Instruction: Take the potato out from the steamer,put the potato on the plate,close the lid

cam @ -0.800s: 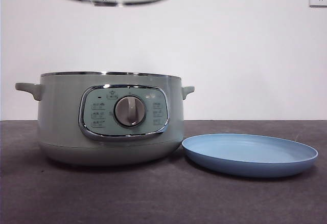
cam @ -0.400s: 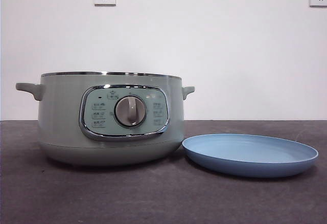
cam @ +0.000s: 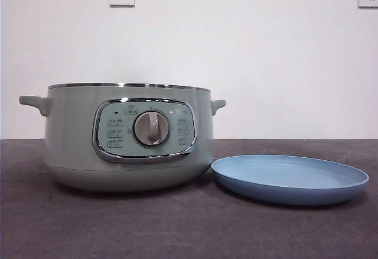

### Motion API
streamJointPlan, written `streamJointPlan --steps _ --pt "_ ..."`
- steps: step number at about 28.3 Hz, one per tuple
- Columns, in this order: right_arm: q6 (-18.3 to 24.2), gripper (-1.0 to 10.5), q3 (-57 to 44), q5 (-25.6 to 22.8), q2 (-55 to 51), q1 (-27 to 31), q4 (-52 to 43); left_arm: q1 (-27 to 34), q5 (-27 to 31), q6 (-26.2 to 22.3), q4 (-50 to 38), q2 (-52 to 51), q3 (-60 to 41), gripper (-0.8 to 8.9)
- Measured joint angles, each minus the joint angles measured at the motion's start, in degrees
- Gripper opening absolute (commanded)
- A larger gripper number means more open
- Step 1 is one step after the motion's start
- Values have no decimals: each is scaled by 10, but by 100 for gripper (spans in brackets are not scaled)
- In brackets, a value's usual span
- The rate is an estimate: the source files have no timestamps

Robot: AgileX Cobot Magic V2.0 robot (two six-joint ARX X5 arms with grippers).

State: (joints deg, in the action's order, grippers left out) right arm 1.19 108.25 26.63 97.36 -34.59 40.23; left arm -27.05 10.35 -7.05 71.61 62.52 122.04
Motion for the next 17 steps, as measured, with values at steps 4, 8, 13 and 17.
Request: streamJointPlan --steps 4,8,13,17 --pt "10 626 47 -33 68 -28 15 0 57 0 9 -41 0 -8" --pt "26 626 78 -70 128 -47 35 0 62 0 36 -75 4 -8" --pt "47 626 83 -117 188 -57 56 0 62 0 44 -85 9 -8" --pt "66 626 83 -135 232 -59 84 0 59 0 45 -76 8 -8"
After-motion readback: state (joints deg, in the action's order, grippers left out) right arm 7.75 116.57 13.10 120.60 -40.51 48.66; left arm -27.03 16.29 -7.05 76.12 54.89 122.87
